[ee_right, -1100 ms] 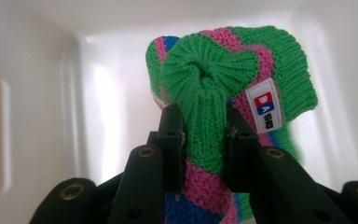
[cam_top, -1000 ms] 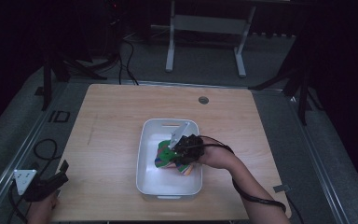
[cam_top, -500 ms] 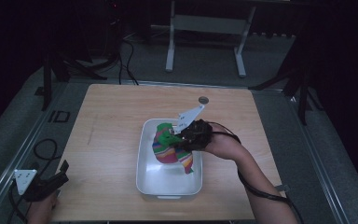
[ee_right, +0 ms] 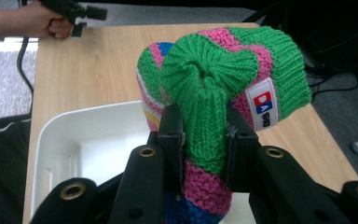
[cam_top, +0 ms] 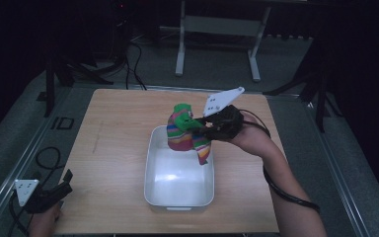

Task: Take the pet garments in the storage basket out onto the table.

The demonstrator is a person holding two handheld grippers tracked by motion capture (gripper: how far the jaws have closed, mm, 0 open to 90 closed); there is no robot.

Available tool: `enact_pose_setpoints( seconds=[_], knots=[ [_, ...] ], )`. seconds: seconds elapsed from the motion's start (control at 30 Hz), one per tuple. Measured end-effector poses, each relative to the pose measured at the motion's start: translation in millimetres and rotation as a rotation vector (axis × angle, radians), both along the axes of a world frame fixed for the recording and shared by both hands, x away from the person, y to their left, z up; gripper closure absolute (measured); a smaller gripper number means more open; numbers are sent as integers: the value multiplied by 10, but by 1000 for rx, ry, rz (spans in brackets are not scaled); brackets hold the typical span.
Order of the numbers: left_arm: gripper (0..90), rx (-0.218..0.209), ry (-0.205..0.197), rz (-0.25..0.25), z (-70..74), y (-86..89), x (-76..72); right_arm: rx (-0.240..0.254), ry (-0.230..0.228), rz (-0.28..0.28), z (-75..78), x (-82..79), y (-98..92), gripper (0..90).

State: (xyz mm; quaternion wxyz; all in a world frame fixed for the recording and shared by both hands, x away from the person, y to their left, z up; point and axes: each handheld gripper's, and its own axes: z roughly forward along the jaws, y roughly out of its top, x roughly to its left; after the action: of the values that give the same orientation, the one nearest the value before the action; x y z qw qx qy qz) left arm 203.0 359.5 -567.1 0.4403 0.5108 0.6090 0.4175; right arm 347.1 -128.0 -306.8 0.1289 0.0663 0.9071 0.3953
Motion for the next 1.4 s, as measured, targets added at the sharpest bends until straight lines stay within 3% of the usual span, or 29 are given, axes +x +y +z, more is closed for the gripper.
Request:
enact_pose_setpoints(
  seconds=[0.37, 0.8, 1.17, 1.4],
  knots=[
    [9, -2, 2, 2, 0, 0, 2, 14, -41, -109, 190, 51, -451, 725],
    [9, 2, 2, 5, 0, -3, 2, 4, -38, -225, 163, 96, -993, 724],
    [9, 3, 2, 7, 0, -6, 1, 16, -17, -310, -3, 151, -1400, 723],
    [9, 5, 0, 9, 0, -8, 0, 21, 10, -360, -356, 254, -1451, 719]
  ],
)
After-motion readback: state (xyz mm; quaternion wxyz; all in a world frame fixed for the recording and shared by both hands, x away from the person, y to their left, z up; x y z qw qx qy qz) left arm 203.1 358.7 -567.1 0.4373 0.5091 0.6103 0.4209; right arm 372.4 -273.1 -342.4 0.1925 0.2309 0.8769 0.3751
